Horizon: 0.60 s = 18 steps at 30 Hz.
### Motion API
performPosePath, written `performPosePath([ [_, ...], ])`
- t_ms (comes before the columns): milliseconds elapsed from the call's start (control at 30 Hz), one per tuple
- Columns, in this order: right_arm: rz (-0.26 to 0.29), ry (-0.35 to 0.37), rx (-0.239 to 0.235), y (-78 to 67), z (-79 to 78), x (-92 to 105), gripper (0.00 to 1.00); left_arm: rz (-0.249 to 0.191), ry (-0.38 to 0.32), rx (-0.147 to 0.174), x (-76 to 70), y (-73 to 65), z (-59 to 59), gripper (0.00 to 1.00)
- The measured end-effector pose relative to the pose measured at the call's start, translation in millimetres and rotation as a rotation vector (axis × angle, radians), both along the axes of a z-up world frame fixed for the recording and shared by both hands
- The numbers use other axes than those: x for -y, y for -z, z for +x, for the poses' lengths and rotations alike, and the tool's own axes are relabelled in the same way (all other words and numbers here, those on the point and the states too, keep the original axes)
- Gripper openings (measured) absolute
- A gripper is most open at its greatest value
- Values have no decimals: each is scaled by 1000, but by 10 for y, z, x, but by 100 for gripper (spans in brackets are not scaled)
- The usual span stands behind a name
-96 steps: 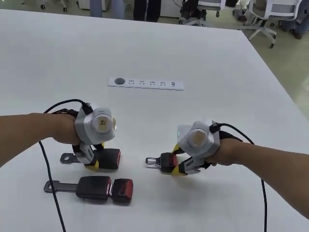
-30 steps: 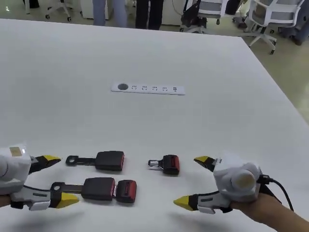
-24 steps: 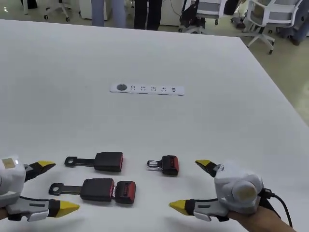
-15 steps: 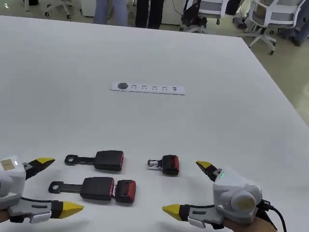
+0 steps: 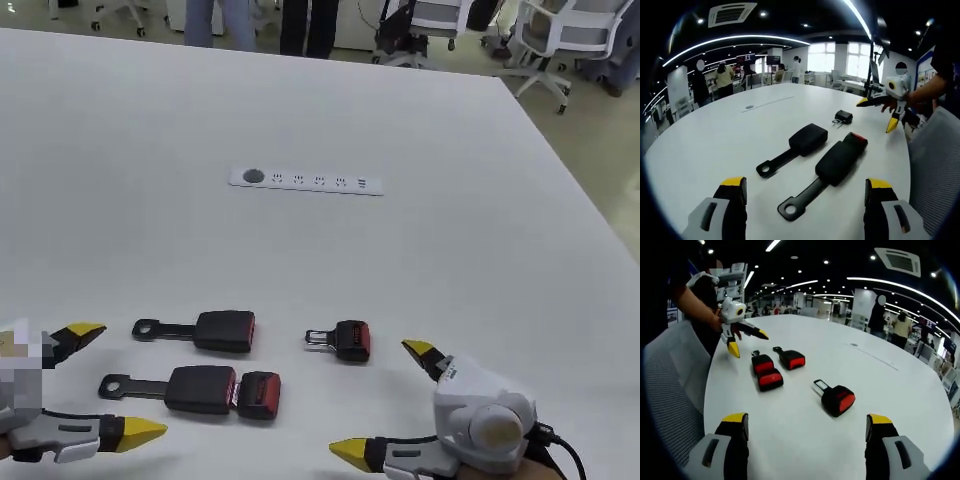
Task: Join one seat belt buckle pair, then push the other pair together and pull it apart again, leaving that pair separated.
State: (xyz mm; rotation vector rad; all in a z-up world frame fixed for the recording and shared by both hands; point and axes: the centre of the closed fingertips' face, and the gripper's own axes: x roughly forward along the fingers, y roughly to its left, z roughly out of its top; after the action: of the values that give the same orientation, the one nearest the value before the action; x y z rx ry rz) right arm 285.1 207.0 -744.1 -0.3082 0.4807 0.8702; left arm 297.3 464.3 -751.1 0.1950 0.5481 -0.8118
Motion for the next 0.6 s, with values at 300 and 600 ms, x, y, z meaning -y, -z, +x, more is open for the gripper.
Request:
performPosePath([
  [300, -17, -13, -6, 23, -35, 21, 99, 11, 15, -1, 1, -2, -32, 100],
  [600, -23, -14, -3, -15, -44, 40, 99, 20, 18, -1, -26, -6, -55, 100],
])
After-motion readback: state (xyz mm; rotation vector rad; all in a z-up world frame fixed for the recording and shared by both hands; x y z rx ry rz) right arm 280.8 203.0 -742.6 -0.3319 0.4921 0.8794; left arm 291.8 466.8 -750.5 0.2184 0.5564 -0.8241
